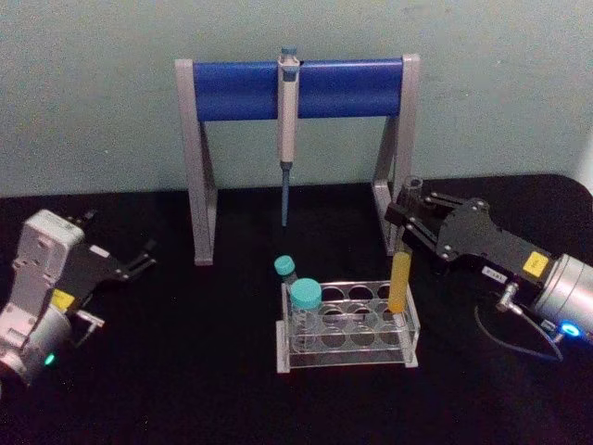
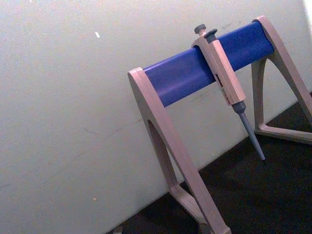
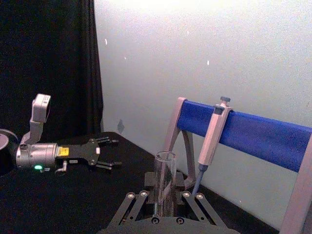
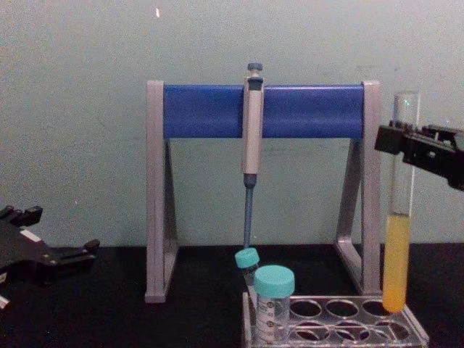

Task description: Pick up the test tube from the test tube rack, shake it, then place it back into the test tube rack.

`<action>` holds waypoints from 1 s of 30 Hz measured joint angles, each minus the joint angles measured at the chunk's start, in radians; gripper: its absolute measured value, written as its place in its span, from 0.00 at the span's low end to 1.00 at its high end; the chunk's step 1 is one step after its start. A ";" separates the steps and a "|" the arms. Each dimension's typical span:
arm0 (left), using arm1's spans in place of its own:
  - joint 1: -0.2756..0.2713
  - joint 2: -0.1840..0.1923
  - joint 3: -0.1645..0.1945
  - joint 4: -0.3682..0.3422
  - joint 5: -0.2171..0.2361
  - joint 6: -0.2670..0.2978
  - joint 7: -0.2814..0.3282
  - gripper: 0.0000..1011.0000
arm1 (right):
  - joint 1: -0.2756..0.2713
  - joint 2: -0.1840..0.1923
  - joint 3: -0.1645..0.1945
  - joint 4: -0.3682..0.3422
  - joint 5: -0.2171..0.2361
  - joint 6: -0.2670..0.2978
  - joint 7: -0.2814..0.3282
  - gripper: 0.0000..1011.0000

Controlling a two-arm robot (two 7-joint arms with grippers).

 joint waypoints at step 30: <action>0.000 0.000 0.000 0.000 0.000 0.000 0.000 0.99 | -0.001 -0.022 -0.006 0.055 -0.022 -0.002 -0.007 0.23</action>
